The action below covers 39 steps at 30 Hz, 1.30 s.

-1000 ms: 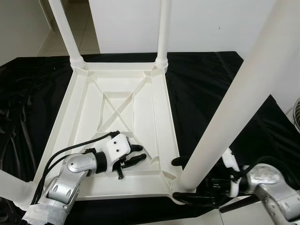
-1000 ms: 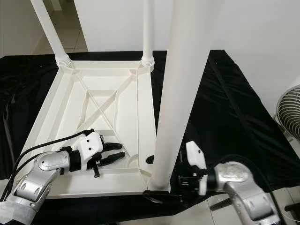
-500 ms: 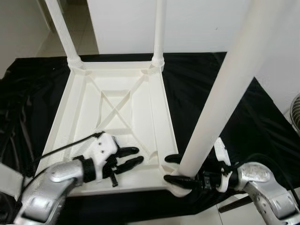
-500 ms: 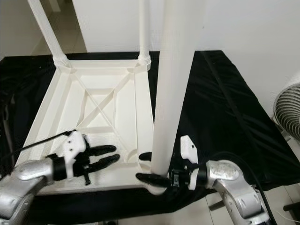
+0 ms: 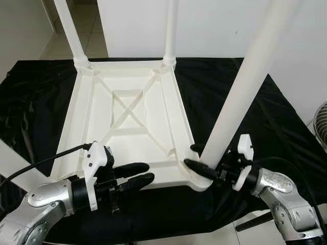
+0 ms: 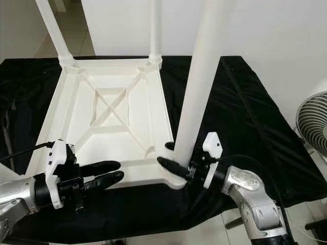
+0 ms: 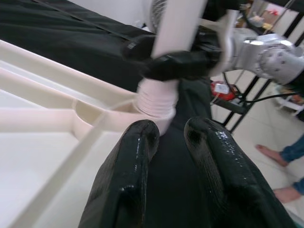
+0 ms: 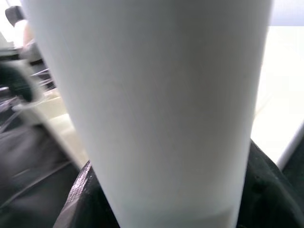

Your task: Building children table

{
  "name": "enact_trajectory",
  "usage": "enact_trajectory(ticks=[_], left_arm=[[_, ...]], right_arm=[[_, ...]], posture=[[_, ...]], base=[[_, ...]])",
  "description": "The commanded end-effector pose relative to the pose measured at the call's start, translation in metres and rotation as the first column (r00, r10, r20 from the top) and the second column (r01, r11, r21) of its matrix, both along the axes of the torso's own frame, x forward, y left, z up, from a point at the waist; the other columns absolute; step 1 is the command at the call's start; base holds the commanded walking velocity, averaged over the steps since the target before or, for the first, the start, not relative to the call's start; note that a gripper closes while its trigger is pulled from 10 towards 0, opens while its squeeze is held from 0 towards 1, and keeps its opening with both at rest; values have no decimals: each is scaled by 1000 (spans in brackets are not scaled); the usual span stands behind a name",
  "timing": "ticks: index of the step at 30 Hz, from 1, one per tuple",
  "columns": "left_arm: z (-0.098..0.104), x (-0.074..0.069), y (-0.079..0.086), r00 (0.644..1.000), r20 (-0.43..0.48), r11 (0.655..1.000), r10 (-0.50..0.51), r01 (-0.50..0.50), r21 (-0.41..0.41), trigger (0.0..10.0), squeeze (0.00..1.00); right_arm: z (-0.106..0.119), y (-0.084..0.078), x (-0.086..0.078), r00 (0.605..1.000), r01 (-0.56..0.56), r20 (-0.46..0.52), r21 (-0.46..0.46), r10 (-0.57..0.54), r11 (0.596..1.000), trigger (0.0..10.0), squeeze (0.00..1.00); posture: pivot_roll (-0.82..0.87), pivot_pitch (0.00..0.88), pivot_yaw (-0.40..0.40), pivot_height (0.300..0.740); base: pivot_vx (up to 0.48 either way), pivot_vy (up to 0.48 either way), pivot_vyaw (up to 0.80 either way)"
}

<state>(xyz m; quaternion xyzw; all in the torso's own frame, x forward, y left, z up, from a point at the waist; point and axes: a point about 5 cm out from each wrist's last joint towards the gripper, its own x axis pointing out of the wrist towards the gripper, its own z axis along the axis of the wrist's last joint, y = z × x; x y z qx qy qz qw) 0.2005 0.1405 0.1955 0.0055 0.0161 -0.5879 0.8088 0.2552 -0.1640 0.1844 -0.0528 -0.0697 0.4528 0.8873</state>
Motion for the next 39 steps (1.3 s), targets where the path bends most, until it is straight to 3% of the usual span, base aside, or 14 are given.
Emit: enact_trajectory(ticks=[1, 10, 15, 23, 24, 27, 29, 34, 39], left_arm=[[2, -4, -1, 999, -12, 1000, -30, 30, 6, 10000, 0], [-3, 1, -20, 997, -38, 998, -63, 62, -14, 10000, 0], [-13, 10, -42, 1000, -6, 999, 30, -30, -11, 10000, 0], [-24, 26, -58, 982, -16, 982, 190, -190, -5, 10000, 0], [-27, 33, -58, 967, -1, 967, 254, -254, 4, 10000, 0], [-30, 39, -59, 951, 12, 951, 310, -310, 12, 10000, 0], [-34, 46, -60, 931, 41, 931, 363, -364, 21, 10000, 0], [-35, 44, -58, 937, 103, 940, 335, -339, 28, 10000, 0], [-29, 46, -56, 924, 125, 932, 361, -361, -21, 10000, 0]], right_arm=[[-2, -9, 4, 997, 81, -7, 11, -81, 997, 0, 0], [-2, -10, 9, 987, 160, -6, 55, -160, 986, 0, 0], [-4, 3, 8, 974, 228, -35, 108, -225, 968, 0, 0], [-12, 29, 6, 953, 301, -78, 140, -292, 943, 0, 0], [-16, 35, 7, 941, 337, -83, 133, -329, 932, 0, 0], [-19, 41, 9, 927, 374, -92, 130, -364, 918, 0, 0], [-23, 50, 12, 897, 440, -106, 127, -429, 889, 0, 0], [-23, 54, 16, 868, 495, -116, 136, -483, 858, 0, 0], [-28, 52, 19, 802, 596, -134, 131, -582, 792, 0, 0]], posture=[[2, 147, 3, 740], [-18, 157, 8, 740], [-32, 163, 10, 740], [-35, 163, 4, 740], [-37, 162, -4, 740], [-40, 159, -8, 740], [-46, 157, -11, 740], [-41, 150, -13, 740], [-30, 142, -5, 740]], base=[[0, 0, 0], [0, 0, 0], [0, 0, 0], [0, 0, 0], [0, 0, 0], [0, 0, 0], [0, 0, 0], [0, 0, 0], [0, 0, 0]])
